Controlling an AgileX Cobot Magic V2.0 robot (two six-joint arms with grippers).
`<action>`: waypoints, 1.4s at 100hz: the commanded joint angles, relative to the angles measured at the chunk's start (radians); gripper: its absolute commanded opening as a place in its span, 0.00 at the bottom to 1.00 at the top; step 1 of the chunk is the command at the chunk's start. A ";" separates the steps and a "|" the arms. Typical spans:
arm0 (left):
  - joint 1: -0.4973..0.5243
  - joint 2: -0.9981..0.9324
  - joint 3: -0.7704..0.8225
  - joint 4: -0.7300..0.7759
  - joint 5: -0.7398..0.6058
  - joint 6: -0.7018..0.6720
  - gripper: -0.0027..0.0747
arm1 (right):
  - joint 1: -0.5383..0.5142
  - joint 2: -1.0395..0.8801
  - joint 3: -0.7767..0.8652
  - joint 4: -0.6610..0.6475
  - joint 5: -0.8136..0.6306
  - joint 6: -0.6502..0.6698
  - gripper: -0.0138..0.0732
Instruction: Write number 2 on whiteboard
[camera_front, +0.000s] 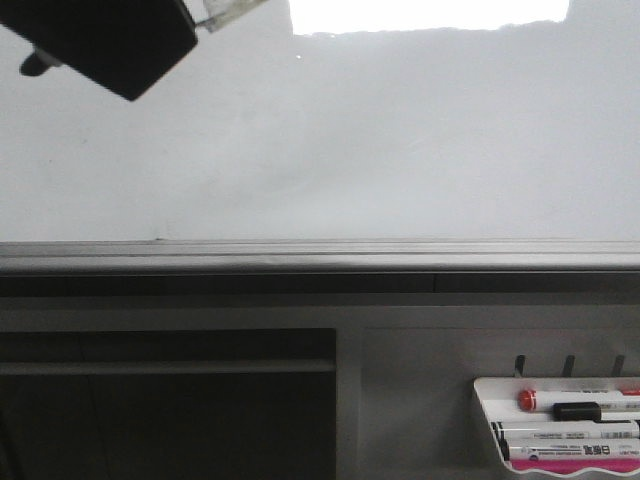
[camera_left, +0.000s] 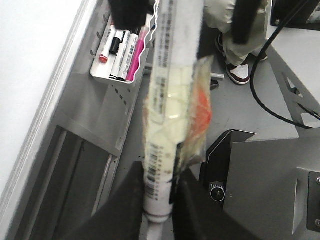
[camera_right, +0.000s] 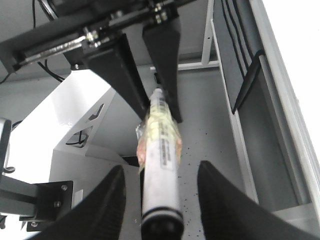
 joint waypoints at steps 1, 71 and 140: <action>-0.007 -0.011 -0.035 -0.022 -0.055 0.000 0.01 | 0.007 0.021 -0.054 0.034 0.012 -0.004 0.50; -0.007 -0.011 -0.035 0.004 -0.049 0.000 0.01 | 0.100 0.082 -0.139 -0.091 0.034 0.031 0.41; -0.007 -0.011 -0.035 0.075 -0.111 -0.004 0.08 | 0.100 0.082 -0.139 -0.077 0.032 0.035 0.18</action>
